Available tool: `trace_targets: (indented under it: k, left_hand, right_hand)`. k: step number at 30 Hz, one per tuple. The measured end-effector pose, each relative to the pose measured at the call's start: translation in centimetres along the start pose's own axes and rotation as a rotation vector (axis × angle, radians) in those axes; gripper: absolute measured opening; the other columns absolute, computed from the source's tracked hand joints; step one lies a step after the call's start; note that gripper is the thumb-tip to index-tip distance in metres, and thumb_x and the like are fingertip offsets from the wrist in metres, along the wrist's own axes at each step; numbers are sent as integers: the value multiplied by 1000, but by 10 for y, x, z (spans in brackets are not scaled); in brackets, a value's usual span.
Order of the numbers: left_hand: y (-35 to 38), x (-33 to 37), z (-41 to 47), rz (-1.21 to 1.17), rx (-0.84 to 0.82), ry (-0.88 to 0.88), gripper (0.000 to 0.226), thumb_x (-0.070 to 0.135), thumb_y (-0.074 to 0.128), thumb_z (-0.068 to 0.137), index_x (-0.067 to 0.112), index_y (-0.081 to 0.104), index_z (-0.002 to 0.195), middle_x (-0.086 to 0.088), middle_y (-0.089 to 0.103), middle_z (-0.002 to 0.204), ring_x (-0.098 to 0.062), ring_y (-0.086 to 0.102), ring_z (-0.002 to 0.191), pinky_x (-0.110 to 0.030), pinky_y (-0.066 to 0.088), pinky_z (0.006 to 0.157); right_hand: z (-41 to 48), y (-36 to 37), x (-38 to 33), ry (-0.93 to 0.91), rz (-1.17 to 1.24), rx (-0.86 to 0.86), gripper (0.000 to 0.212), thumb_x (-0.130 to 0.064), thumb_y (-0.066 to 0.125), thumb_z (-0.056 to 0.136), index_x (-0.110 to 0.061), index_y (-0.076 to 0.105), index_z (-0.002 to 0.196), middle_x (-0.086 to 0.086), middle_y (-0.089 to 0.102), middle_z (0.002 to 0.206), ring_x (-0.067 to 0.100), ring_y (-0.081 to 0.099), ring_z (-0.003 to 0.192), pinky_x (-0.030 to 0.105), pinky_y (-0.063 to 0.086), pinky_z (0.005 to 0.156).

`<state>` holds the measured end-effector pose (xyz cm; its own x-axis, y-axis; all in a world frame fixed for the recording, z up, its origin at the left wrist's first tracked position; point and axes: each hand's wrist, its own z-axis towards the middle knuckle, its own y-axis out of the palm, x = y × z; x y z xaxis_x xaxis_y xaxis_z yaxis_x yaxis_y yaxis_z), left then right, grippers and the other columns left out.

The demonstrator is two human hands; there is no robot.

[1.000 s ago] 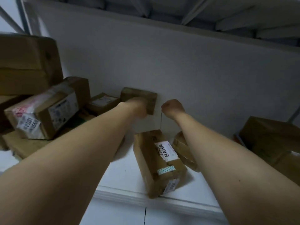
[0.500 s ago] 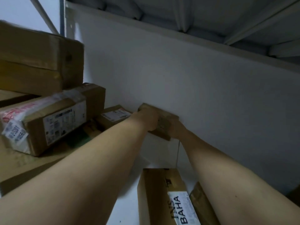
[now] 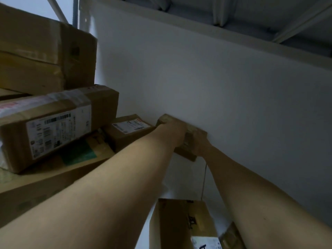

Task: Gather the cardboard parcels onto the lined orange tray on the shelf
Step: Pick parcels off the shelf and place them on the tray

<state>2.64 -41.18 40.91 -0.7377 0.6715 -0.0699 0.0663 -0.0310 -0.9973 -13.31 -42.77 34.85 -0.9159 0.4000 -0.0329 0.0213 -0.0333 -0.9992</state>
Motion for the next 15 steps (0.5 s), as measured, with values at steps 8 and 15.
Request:
trace_targets:
  k: [8,15]
  left_hand:
    - [1,-1,6,-120,-50,-31,39,13,39,102,-3,41,138,-18,42,144,-29,41,133,-34,33,108]
    - [3,-3,4,-224,-33,-34,37,14,44,99,-2,50,131,-19,50,136,-31,48,126,-35,40,101]
  right_hand:
    - [-35,-24,-7,118,-2,102,83,-22,75,80,-2,24,143,24,25,143,37,37,126,41,41,102]
    - [-22,-40,-9,211,144,-143,146,-37,89,62,-2,-25,147,26,-6,157,38,15,145,42,26,115]
